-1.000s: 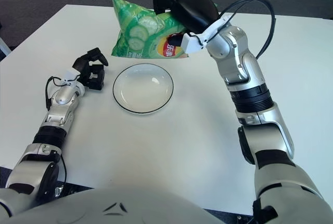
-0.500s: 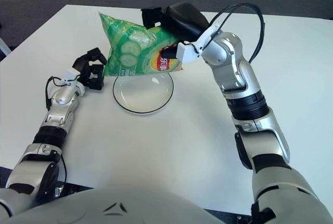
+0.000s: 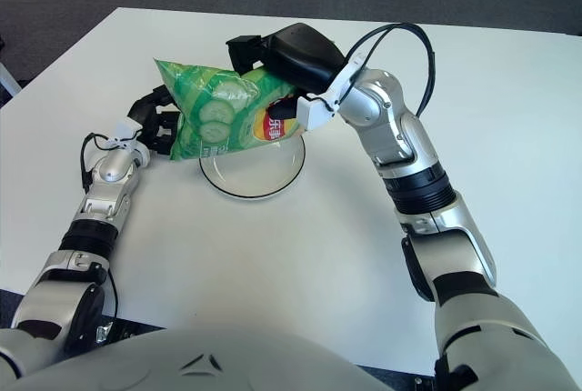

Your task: Put the snack into the plate.

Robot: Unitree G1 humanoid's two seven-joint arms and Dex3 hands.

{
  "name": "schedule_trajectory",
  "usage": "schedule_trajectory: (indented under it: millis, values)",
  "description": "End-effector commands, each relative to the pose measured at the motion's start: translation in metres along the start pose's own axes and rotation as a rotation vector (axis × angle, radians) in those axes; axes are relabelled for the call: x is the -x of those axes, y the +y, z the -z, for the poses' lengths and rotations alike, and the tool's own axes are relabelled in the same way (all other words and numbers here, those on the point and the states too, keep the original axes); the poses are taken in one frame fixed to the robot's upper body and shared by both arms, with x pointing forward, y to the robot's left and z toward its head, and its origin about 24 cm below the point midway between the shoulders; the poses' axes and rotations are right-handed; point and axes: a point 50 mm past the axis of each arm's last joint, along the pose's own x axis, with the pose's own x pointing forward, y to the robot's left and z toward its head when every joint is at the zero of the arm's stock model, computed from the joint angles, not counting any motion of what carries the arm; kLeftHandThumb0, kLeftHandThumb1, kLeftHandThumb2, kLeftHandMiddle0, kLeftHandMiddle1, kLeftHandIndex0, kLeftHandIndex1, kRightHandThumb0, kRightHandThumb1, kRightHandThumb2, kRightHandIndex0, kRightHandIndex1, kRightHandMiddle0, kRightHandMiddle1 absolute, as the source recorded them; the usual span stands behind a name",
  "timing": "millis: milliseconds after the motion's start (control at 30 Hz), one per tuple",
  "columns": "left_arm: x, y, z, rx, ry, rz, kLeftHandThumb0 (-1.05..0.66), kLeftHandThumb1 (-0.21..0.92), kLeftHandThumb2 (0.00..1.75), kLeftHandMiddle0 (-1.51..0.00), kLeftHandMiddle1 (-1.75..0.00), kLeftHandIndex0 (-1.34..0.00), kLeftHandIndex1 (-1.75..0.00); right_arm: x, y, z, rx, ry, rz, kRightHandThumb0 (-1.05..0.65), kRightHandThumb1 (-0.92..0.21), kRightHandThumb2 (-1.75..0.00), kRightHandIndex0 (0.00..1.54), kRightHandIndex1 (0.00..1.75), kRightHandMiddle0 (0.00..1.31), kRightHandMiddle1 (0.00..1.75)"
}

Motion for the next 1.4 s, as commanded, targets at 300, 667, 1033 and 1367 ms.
schedule_trajectory:
  millis: [300,667,1033,1367]
  values:
    - [0.0193,-0.0168,0.0213,-0.010,0.070,-0.010,-0.55,0.16,1.51,-1.28,-1.75,-0.74,-1.75,0.0030,0.0031,-0.0032,-0.077,0.017,-0.117,0.00,0.09,-1.74,0.92,1.72,0.74,1.66]
    - [0.0192,-0.0180,0.0189,-0.043,0.047,-0.020,-0.55,0.15,1.52,-1.30,-1.75,-0.75,-1.75,0.0041,0.0042,-0.0040,-0.052,0.015,-0.167,-0.01,0.09,-1.72,0.91,1.75,0.78,1.57]
    - [0.0195,-0.0183,0.0178,-0.059,0.049,-0.020,-0.55,0.15,1.53,-1.31,-1.75,-0.76,-1.75,0.0061,0.0090,-0.0002,-0.067,0.059,-0.208,-0.01,-0.08,-1.50,0.76,1.75,0.73,1.47]
    - [0.0204,-0.0181,0.0182,-0.046,0.058,-0.009,-0.56,0.14,1.54,-1.31,-1.75,-0.76,-1.75,0.0072,0.0108,0.0019,-0.072,0.077,-0.226,-0.10,-0.23,-1.30,0.64,1.75,0.70,1.42]
